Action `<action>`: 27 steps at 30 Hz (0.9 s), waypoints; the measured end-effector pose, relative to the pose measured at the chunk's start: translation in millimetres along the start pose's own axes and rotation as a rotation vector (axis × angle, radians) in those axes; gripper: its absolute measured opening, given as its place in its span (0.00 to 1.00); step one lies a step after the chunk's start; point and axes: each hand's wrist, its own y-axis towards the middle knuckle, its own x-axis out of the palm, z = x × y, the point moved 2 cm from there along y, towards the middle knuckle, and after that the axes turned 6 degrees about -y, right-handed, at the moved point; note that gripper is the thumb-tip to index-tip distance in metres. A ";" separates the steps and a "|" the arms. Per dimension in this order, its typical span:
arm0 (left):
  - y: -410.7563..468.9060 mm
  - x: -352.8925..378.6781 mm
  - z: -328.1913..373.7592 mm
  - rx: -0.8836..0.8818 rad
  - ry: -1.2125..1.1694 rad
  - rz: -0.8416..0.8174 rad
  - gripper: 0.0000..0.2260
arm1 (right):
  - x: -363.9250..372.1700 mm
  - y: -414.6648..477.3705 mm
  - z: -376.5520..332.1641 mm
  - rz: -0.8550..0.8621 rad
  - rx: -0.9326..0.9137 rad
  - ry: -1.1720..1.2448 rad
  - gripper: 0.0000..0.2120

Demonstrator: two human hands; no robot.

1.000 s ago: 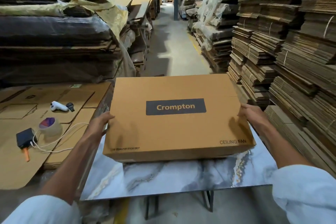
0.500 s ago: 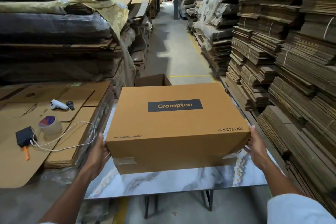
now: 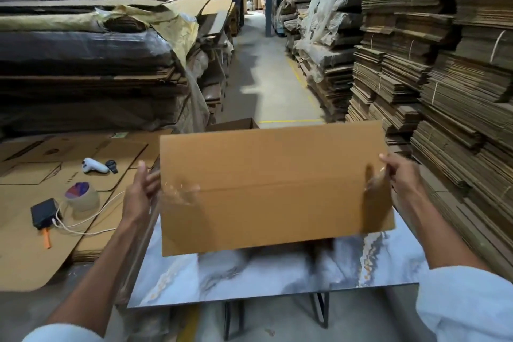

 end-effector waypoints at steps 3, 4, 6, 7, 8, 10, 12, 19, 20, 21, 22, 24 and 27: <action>-0.2 11.5 29.3 0.038 -0.006 0.014 0.33 | 7.2 -14.1 -54.7 0.006 -0.088 -0.189 0.31; -1.9 14.5 34.0 0.023 -0.011 -0.009 0.32 | 12.2 -25.5 -70.0 -0.014 -0.106 -0.282 0.25; -6.9 22.6 37.5 0.001 0.005 -0.056 0.31 | 18.3 -35.8 -83.3 -0.046 -0.114 -0.444 0.11; -10.1 26.3 37.3 0.001 0.041 -0.073 0.30 | 19.8 -34.0 -82.6 -0.076 -0.085 -0.529 0.08; -11.0 28.4 34.6 0.015 0.097 -0.100 0.27 | 23.7 -34.3 -81.1 -0.113 -0.074 -0.637 0.06; -12.7 29.4 24.7 0.026 0.224 -0.126 0.25 | 31.6 -34.0 -73.1 -0.183 -0.079 -0.856 0.13; -8.4 22.4 7.7 0.059 0.376 -0.103 0.25 | 40.4 -32.0 -60.6 -0.145 -0.141 -0.918 0.24; 6.5 22.4 1.3 0.248 0.464 0.025 0.23 | 61.1 -37.5 -62.6 -0.052 -0.346 -0.943 0.20; 9.8 22.8 4.0 0.251 0.511 0.024 0.23 | 64.7 -37.2 -63.0 -0.060 -0.365 -0.986 0.19; 13.1 23.3 6.4 0.265 0.589 0.013 0.24 | 69.5 -39.2 -63.5 -0.048 -0.381 -1.061 0.18; 13.1 25.6 10.5 0.305 0.704 -0.005 0.25 | 75.1 -41.4 -61.5 -0.020 -0.411 -1.142 0.18; 7.7 35.1 14.6 0.494 1.016 -0.054 0.24 | 92.4 -53.5 -57.6 -0.004 -0.521 -1.205 0.19; -9.4 51.0 9.9 0.753 1.369 -0.139 0.21 | 128.6 -84.7 -55.2 -0.127 -0.674 -1.088 0.14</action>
